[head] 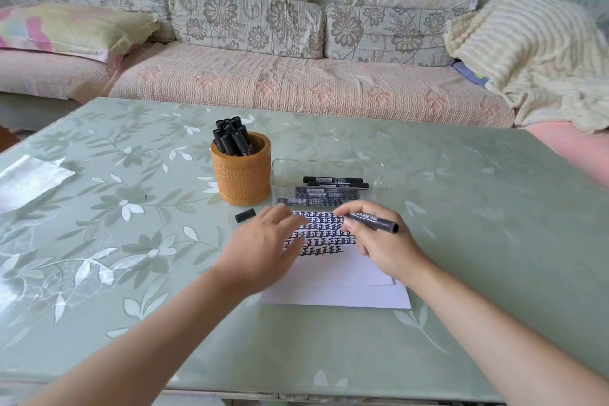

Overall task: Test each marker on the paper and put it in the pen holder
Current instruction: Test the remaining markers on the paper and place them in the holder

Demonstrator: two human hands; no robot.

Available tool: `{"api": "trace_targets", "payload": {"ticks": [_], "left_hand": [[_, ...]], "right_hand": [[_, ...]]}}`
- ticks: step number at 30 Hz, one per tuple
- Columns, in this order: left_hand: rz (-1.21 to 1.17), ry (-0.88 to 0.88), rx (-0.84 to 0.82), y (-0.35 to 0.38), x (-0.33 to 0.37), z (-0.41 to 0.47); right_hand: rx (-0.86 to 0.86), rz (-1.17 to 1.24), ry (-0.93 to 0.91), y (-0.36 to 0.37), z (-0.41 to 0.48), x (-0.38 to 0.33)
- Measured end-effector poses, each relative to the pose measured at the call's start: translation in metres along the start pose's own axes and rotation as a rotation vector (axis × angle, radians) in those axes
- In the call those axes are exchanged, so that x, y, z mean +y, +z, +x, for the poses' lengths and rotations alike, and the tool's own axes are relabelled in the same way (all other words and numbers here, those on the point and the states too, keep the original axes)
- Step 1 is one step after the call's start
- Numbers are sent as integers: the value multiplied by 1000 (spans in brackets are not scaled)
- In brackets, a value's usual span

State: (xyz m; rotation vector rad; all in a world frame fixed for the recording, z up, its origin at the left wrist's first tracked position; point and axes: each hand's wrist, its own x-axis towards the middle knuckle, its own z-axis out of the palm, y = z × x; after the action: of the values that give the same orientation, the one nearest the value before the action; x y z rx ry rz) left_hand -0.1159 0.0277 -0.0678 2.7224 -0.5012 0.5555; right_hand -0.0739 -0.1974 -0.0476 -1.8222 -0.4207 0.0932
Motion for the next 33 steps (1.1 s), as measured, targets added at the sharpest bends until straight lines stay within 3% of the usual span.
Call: {"api": "trace_targets", "payload": {"ticks": [4,7,11,19,25,33], "left_hand": [[139,-191,29,-7,-30,3],[200,-293,29,-12,-42,1],[218,-359,-17,-13,-49,0],[61,-543,-17,-17,-64,-1],[-84,-488,77,-22,-55,5],[-273,-255,79,-24,-35,3]], "right_hand": [[-153,-15,-24,3,6,-8],[-251,71,100,8,11,-15],[-336,12,157,13,14,-21],[-196,-219,17,21,23,-19],[-22,-476,-35,20,25,-16],[-19,-573,-49,26,27,-23]]}}
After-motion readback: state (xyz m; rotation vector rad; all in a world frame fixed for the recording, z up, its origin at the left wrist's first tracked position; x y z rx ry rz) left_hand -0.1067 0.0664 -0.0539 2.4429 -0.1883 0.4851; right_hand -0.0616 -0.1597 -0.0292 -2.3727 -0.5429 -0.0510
